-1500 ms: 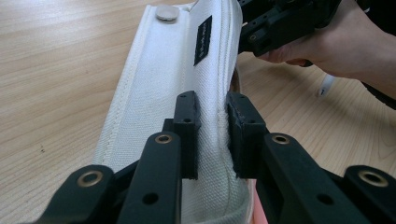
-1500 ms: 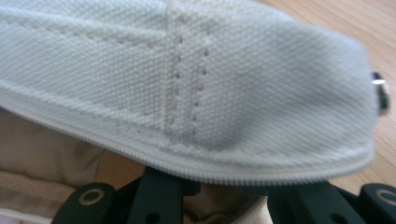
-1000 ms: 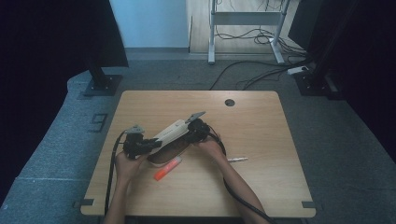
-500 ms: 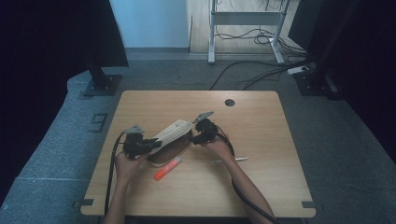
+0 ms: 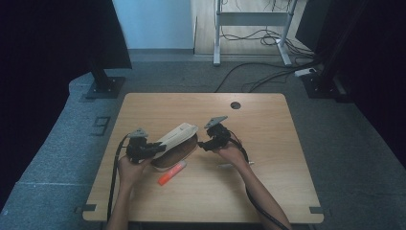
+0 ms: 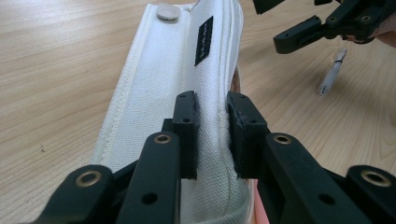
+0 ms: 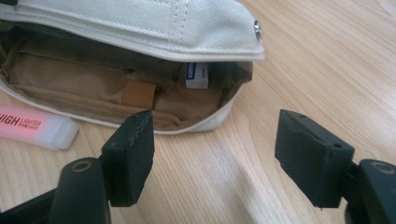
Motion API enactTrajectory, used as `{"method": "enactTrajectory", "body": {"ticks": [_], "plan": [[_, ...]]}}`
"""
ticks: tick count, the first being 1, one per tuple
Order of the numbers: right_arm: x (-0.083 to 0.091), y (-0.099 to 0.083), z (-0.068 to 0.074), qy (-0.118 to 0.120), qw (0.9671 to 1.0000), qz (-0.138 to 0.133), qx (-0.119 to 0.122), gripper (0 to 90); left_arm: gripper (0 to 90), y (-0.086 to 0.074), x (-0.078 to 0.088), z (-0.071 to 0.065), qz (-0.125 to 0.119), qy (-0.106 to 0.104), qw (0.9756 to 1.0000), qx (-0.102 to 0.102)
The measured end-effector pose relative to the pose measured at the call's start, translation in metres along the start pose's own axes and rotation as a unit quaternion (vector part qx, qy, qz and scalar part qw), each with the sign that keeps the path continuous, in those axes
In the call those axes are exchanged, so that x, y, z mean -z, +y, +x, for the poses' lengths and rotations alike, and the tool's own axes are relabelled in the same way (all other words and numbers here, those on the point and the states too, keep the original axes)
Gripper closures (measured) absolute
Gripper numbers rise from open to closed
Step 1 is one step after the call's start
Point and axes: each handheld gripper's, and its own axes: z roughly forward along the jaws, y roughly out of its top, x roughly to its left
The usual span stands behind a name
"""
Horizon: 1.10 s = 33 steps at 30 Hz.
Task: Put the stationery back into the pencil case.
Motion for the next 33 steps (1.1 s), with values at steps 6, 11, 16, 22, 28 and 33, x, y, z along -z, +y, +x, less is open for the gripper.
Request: {"method": "enactTrajectory", "body": {"ticks": [6, 11, 16, 22, 28, 33], "plan": [[0.009, -0.007, -0.002, -0.003, 1.0, 0.003, -0.002, 26.3, 74.1, 0.0, 0.0, 0.0, 0.0, -0.001, 1.0, -0.001], [0.019, -0.012, -0.002, -0.007, 1.0, 0.003, 0.004, 27.7, 74.2, -0.001, 0.0, 0.0, -0.001, -0.003, 1.0, 0.002], [0.03, -0.02, -0.006, -0.012, 0.9999, 0.0, 0.0, 29.5, 74.2, -0.001, 0.0, 0.0, -0.001, -0.003, 1.0, 0.001], [0.039, -0.034, -0.013, -0.014, 0.9999, -0.001, -0.007, 32.7, 74.1, -0.001, 0.0, 0.0, -0.001, -0.004, 1.0, 0.001], [0.049, -0.048, -0.016, -0.013, 0.9998, -0.004, -0.015, 35.3, 74.1, -0.001, 0.0, 0.0, -0.001, -0.002, 1.0, 0.0], [0.056, -0.059, -0.017, -0.013, 0.9997, -0.005, -0.02, 37.2, 74.0, -0.001, -0.001, 0.0, 0.0, -0.002, 1.0, -0.002]]}}
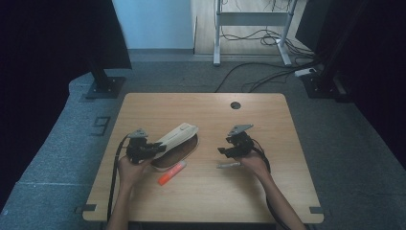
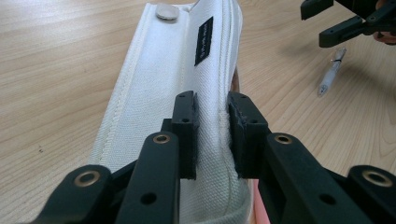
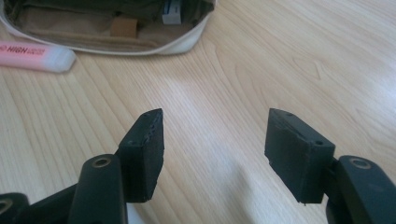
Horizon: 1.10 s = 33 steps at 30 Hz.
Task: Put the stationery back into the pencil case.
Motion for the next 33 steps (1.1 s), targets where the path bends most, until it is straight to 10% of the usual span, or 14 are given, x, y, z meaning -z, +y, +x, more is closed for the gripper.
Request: {"method": "enactTrajectory", "body": {"ticks": [33], "plan": [[0.03, -0.062, 0.006, 0.028, 0.9993, 0.021, -0.014, 49.8, 73.8, 0.0, -0.001, -0.002, 0.003, 0.003, 1.0, -0.004]]}}
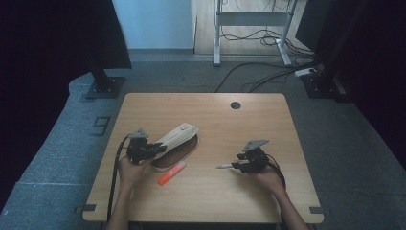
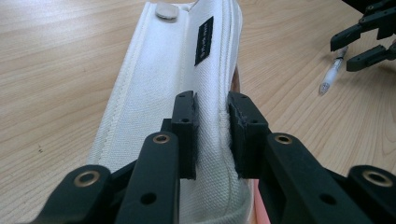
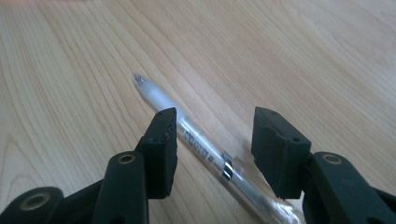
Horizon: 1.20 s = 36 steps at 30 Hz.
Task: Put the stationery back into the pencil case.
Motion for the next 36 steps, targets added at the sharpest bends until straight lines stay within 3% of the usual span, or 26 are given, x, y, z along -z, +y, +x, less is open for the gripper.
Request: {"method": "enactTrajectory", "body": {"ticks": [13, 25, 36], "plan": [[-0.005, -0.005, -0.001, 0.0, 0.9997, 0.015, 0.017, 58.5, 73.6, -0.001, -0.001, -0.001, 0.002, 0.0, 1.0, -0.003], [-0.004, -0.004, 0.008, 0.01, 0.9995, 0.021, 0.02, 69.5, 73.7, 0.0, -0.001, -0.001, 0.002, 0.0, 1.0, -0.003], [-0.004, -0.004, 0.025, 0.017, 0.9982, 0.038, 0.043, 75.4, 73.7, 0.0, 0.0, -0.001, 0.002, 0.001, 1.0, -0.004]]}}
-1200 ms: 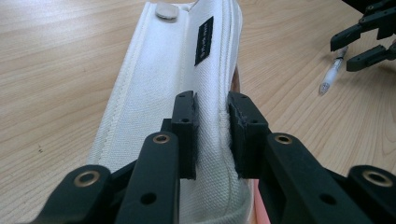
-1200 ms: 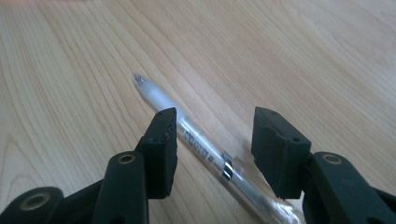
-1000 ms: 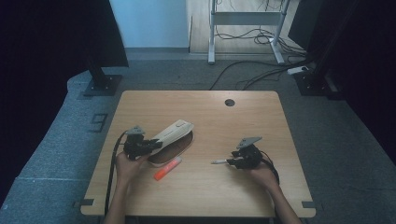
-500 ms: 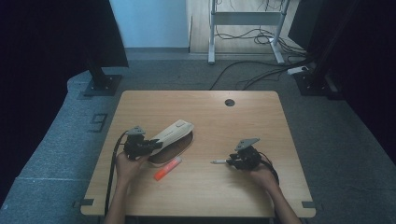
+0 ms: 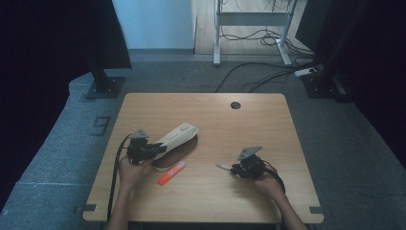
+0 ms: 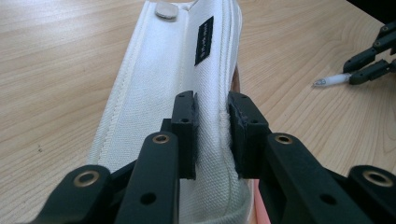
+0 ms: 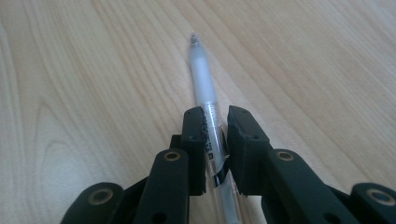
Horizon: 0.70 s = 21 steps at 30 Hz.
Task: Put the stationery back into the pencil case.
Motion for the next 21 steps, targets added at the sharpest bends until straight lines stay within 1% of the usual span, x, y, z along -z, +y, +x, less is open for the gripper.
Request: {"method": "enactTrajectory", "body": {"ticks": [6, 8, 12, 13, 16, 19, 21], "plan": [[0.001, -0.001, 0.01, 0.01, 0.9999, 0.004, 0.006, 76.2, 73.6, 0.0, 0.0, 0.0, 0.0, 0.0, 1.0, 0.0], [0.001, -0.001, 0.013, 0.013, 0.9999, 0.006, 0.004, 77.0, 73.6, 0.0, 0.0, 0.0, 0.0, 0.0, 1.0, 0.0], [0.001, -0.001, 0.017, 0.013, 0.9999, 0.006, -0.004, 78.0, 73.6, 0.0, 0.0, -0.001, 0.0, 0.001, 1.0, 0.001], [0.001, 0.0, 0.018, 0.008, 0.9999, 0.008, -0.005, 78.0, 73.7, 0.0, 0.0, 0.0, 0.0, 0.0, 1.0, 0.001], [0.001, 0.0, 0.019, 0.006, 0.9999, 0.009, -0.005, 78.1, 73.8, 0.0, 0.001, 0.0, 0.0, 0.0, 1.0, 0.002], [0.003, 0.002, 0.018, 0.003, 0.9999, 0.001, -0.015, 78.1, 74.2, 0.0, 0.001, 0.0, -0.001, 0.0, 1.0, 0.004], [0.005, 0.005, 0.016, 0.0, 0.9999, -0.005, -0.016, 78.2, 74.5, 0.0, 0.001, 0.001, -0.002, -0.001, 1.0, 0.007]]}}
